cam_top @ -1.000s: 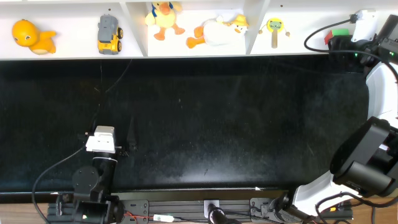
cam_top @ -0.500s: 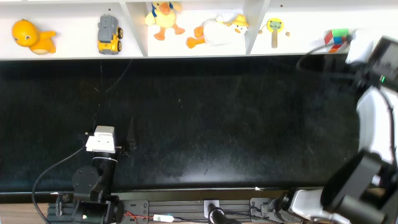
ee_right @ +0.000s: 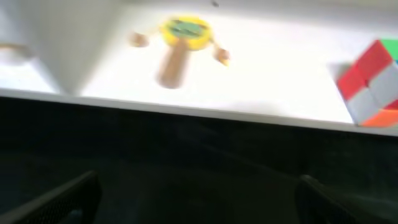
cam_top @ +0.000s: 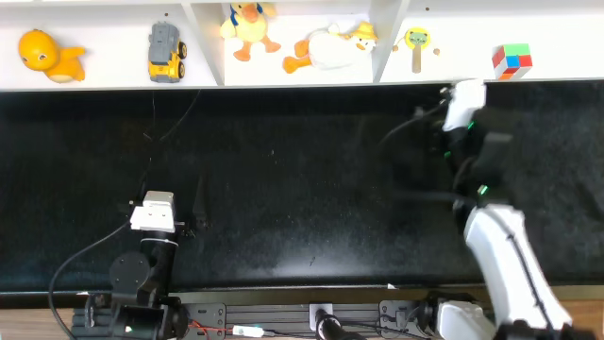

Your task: Store Toys

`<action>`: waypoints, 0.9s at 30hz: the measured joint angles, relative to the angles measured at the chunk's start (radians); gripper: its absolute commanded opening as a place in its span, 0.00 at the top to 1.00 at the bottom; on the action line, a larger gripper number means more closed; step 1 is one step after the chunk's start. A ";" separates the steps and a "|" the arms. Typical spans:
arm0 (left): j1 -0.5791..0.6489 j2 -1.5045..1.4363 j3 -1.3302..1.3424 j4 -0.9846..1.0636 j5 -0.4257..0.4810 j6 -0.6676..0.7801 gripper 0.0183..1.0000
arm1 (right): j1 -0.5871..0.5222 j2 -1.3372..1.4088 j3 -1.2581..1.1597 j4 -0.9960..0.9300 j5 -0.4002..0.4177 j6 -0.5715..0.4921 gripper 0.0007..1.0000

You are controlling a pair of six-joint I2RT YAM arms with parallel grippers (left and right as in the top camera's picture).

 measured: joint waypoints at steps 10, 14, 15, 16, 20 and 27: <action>0.000 0.000 -0.001 0.001 0.000 0.000 0.00 | 0.032 -0.502 -0.454 0.175 0.033 0.107 0.00; 0.000 0.000 -0.001 0.002 0.000 0.000 0.00 | 0.051 -0.756 -0.559 0.142 0.027 0.117 0.00; 0.000 0.000 -0.001 0.002 0.000 0.000 0.00 | 0.051 -0.807 -0.568 0.098 0.026 0.119 0.00; 0.000 0.000 -0.001 0.002 0.000 0.000 0.00 | 0.051 -0.850 -0.573 0.051 0.026 0.120 0.00; 0.000 0.000 -0.001 0.002 0.000 0.000 0.00 | 0.051 -0.966 -0.573 -0.082 0.026 0.125 0.00; 0.000 0.000 -0.001 0.002 0.000 0.000 0.00 | 0.046 -1.100 -0.573 -0.152 0.031 0.126 0.00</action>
